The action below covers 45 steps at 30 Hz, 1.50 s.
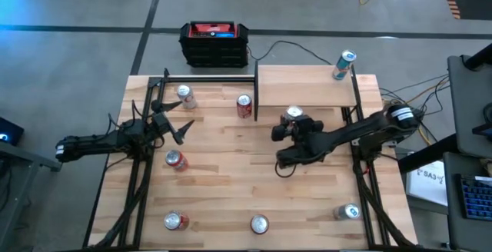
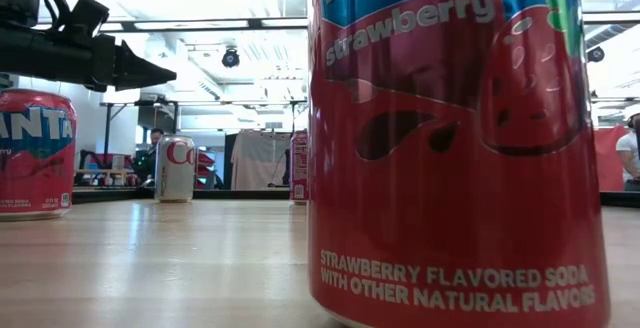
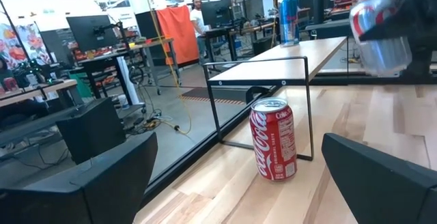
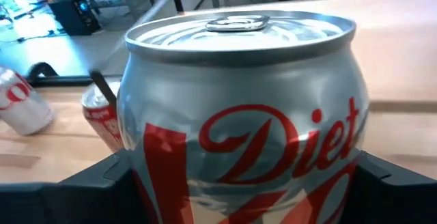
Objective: Place canned beverage on shelf
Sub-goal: Put the bottom silver soda can on the shelf
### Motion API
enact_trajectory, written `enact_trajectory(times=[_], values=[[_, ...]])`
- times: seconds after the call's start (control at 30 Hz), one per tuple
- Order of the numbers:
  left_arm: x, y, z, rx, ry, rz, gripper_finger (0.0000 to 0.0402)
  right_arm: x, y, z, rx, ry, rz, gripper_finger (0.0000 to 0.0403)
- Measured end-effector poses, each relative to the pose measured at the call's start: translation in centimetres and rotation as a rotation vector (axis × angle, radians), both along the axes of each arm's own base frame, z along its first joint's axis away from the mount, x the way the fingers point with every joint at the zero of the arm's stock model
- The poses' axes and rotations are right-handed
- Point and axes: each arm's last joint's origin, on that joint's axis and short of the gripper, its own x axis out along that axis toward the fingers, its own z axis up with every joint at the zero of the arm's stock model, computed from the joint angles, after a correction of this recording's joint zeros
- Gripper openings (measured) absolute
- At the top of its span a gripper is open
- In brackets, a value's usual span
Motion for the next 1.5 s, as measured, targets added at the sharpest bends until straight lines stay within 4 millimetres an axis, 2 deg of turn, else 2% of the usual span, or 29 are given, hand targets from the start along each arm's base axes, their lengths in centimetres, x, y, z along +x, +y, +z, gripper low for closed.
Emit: enact_trajectory(times=[0.23, 0.4, 0.57, 0.73, 0.9, 1.07, 1.27, 1.5], values=[[0.0, 0.0, 0.0, 0.000, 0.000, 0.000, 0.0399, -1.7, -0.4, 3.2, -0.093, 0.023, 0.026, 0.0287], [0.0, 0.0, 0.0, 0.000, 0.000, -0.001, 0.0399, -2.5, -1.3, 4.2, -0.211, 0.068, -0.003, 0.0309], [0.0, 0.0, 0.0, 0.000, 0.000, 0.000, 0.0399, -2.5, -3.6, 3.6, -0.231, 0.102, -0.094, 0.0313], [0.0, 0.0, 0.0, 0.000, 0.000, 0.000, 0.0399, -2.4, -7.1, 2.4, -0.219, 0.084, -0.245, 0.0300], [0.0, 0.0, 0.0, 0.000, 0.000, -0.001, 0.0399, -2.5, -10.2, 1.7, -0.221, 0.128, -0.357, 0.0307], [0.0, 0.0, 0.0, 0.000, 0.000, 0.000, 0.0399, -3.0, -12.4, 1.5, -0.217, 0.159, -0.437, 0.0310], [0.0, 0.0, 0.0, 0.000, 0.001, 0.000, 0.0399, -3.4, -13.7, 1.5, -0.213, 0.213, -0.472, 0.0302], [0.0, 0.0, 0.0, 0.000, 0.001, 0.000, 0.0399, -3.3, -14.0, 1.8, -0.199, 0.235, -0.457, 0.0302]])
